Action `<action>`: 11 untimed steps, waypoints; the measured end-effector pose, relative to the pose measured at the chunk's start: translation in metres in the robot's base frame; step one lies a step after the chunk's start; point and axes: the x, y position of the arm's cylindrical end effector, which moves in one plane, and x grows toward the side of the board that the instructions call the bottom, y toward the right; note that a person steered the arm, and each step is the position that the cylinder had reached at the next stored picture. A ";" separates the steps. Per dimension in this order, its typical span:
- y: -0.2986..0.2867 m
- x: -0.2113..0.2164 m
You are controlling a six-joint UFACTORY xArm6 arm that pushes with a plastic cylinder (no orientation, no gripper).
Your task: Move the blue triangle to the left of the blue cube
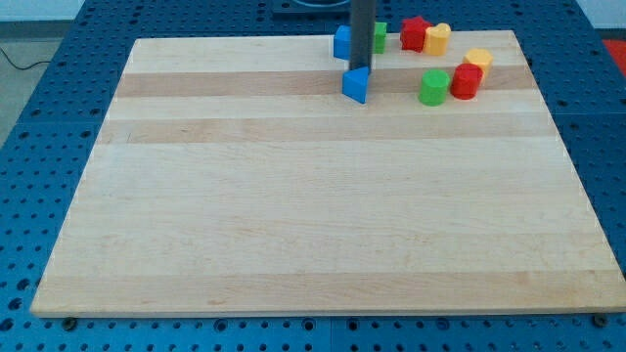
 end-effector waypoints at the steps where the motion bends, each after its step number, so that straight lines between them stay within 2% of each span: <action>1: 0.030 0.008; 3: 0.011 0.048; 5: -0.067 0.007; 7: -0.056 0.024; 8: -0.071 0.013; 10: -0.125 -0.042; 11: -0.126 -0.027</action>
